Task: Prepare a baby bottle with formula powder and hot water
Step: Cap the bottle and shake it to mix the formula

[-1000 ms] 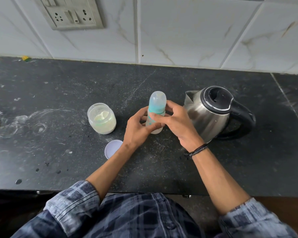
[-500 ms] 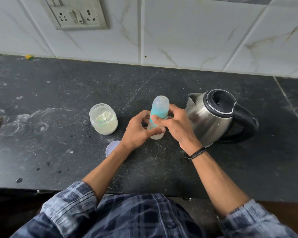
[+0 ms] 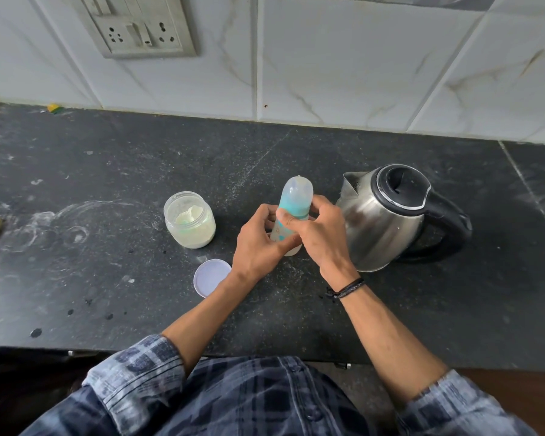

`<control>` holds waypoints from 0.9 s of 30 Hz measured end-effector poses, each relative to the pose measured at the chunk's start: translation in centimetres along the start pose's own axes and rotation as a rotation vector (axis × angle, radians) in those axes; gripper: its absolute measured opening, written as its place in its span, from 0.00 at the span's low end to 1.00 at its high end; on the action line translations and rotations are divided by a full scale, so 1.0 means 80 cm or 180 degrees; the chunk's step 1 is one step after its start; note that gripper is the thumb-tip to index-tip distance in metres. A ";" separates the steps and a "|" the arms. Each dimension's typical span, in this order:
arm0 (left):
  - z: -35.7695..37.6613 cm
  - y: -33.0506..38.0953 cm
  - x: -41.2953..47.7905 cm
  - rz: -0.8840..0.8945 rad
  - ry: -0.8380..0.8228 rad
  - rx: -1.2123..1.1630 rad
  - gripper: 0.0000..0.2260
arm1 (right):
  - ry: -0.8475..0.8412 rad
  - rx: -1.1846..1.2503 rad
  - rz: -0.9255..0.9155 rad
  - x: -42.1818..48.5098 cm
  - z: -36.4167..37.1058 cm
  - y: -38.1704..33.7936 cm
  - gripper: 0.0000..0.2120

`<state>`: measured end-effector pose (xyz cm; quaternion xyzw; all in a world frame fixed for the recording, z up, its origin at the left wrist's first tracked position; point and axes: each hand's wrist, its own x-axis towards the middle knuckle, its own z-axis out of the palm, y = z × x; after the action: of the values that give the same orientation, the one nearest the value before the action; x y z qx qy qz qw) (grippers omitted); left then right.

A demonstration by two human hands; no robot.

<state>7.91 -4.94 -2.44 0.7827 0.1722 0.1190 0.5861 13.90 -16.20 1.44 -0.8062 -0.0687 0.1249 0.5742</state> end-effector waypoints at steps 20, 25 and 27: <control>-0.017 0.005 -0.002 -0.0050 -0.0215 -0.0223 0.22 | -0.0329 0.0116 -0.0314 -0.004 -0.012 0.005 0.15; -0.017 0.006 -0.004 -0.0078 -0.0015 -0.0131 0.25 | -0.0660 -0.0067 -0.0172 0.002 -0.018 -0.001 0.19; -0.018 0.009 -0.004 -0.0036 -0.0007 -0.0111 0.23 | -0.0696 -0.0186 -0.0251 0.001 -0.018 0.001 0.24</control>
<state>7.14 -4.01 -1.33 0.7715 0.1738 0.1178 0.6005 14.35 -17.56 1.79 -0.8008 -0.1661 0.1874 0.5440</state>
